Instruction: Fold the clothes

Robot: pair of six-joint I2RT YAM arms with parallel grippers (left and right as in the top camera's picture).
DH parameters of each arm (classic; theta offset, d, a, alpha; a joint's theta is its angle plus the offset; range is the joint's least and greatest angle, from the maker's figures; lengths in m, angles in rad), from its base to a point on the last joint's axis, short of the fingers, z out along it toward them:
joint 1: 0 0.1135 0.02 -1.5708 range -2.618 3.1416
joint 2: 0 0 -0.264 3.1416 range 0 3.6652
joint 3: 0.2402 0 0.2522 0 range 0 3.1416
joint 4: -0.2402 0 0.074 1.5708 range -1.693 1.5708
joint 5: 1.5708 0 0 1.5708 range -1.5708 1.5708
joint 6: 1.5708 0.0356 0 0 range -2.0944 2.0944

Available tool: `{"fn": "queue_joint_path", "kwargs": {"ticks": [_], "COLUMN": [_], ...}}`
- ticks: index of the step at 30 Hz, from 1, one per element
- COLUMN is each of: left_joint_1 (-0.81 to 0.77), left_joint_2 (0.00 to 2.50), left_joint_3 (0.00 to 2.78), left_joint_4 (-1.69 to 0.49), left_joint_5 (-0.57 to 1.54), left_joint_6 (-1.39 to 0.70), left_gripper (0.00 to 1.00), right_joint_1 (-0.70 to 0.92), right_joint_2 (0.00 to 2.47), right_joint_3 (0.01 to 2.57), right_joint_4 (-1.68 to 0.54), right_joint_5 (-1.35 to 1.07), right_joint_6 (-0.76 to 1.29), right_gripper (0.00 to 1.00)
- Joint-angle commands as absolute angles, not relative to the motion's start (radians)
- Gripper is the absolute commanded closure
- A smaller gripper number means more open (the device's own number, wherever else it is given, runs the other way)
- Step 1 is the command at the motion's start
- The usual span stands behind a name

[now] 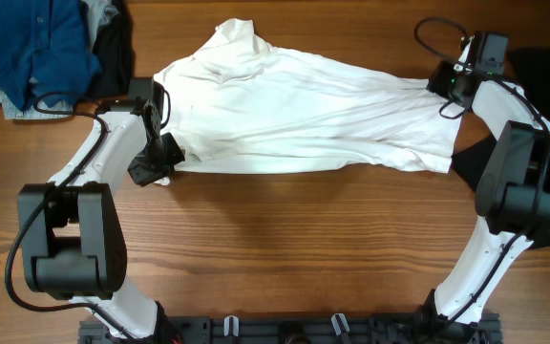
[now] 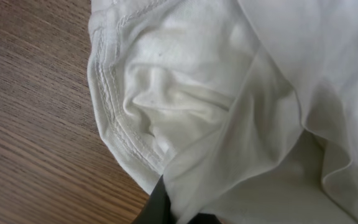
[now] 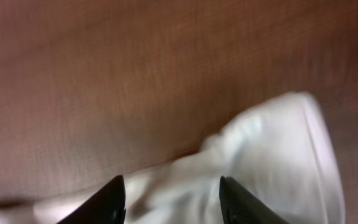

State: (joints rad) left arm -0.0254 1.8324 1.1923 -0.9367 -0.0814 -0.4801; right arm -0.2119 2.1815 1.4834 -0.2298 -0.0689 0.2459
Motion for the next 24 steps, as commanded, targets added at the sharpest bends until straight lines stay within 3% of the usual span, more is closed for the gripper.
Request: {"fn": "queue_joint_path", "kwargs": {"ticks": [1, 5, 10, 12, 16, 24], "left_joint_1": [-0.025, -0.025, -0.025, -0.025, -0.025, -0.025], "left_joint_2": [1.818, 1.818, 1.818, 1.818, 1.818, 1.818], "left_joint_3": [1.188, 1.188, 1.188, 1.188, 1.188, 1.188], "left_joint_4": [-0.934, -0.933, -0.915, -0.911, -0.900, -0.881], "left_joint_5": [-0.091, -0.091, -0.091, -0.091, -0.091, -0.091], "left_joint_6": [-0.472, -0.472, -0.472, -0.472, -0.472, -0.472], "left_gripper": [0.96, 0.96, 0.96, 0.96, 0.96, 0.96], "right_joint_1": [-0.211, -0.211, -0.211, -0.211, -0.211, -0.203], "right_joint_2": [2.227, 2.230, 2.178, 2.136, 2.022, 1.941], "right_joint_3": [1.489, 1.530, 1.752, 1.840, 1.958, 1.932], "right_joint_4": [-0.157, -0.166, -0.476, -0.609, -0.910, -1.400], "right_joint_5": [-0.043, -0.068, -0.068, -0.075, -0.198, -0.172], "right_joint_6": [0.319, 0.314, 0.287, 0.284, 0.237, 0.266], "right_gripper": [0.51, 0.44, 0.08, 0.00, 0.01, 0.00]}}
